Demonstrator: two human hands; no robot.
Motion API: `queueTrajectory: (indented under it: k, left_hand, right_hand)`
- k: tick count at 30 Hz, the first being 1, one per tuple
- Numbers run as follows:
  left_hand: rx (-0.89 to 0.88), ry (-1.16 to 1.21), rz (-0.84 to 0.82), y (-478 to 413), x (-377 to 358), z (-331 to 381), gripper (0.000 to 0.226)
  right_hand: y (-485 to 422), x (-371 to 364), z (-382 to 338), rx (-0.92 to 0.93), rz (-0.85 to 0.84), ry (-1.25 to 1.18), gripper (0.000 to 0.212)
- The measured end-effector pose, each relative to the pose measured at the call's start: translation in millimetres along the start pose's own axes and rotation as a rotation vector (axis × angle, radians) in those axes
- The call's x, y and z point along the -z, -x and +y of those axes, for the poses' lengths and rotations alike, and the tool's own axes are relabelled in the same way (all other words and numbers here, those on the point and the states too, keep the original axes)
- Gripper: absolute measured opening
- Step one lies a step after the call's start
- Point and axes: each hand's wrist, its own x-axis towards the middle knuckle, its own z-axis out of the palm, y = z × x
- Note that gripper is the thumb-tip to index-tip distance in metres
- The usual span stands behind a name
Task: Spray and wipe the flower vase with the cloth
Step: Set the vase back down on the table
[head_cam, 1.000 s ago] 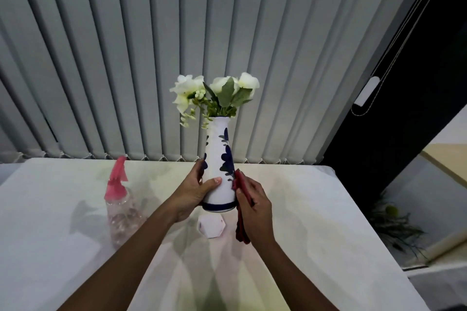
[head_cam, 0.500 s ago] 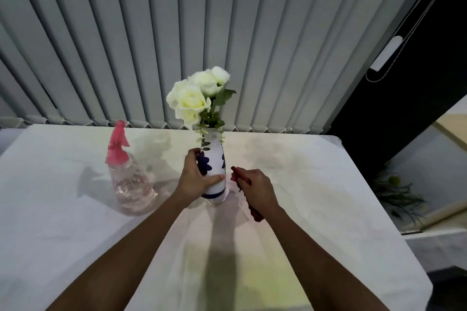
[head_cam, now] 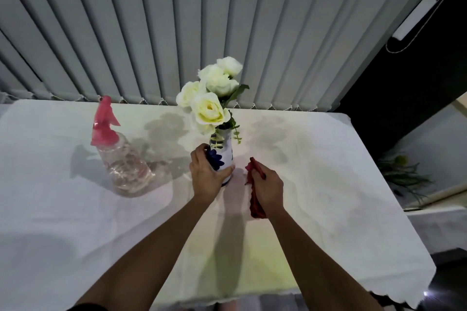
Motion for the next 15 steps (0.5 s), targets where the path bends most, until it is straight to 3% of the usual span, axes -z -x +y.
queueTrajectory:
  k: [8, 15]
  left_hand:
    - [0.007, -0.096, 0.115, 5, -21, 5, 0.084]
    - [0.029, -0.041, 0.175, 1, -28, 12, 0.084]
  right_hand:
    - [3, 4, 2, -0.008, -0.004, -0.027, 0.027]
    - [4, 13, 4, -0.016, -0.011, -0.04, 0.03]
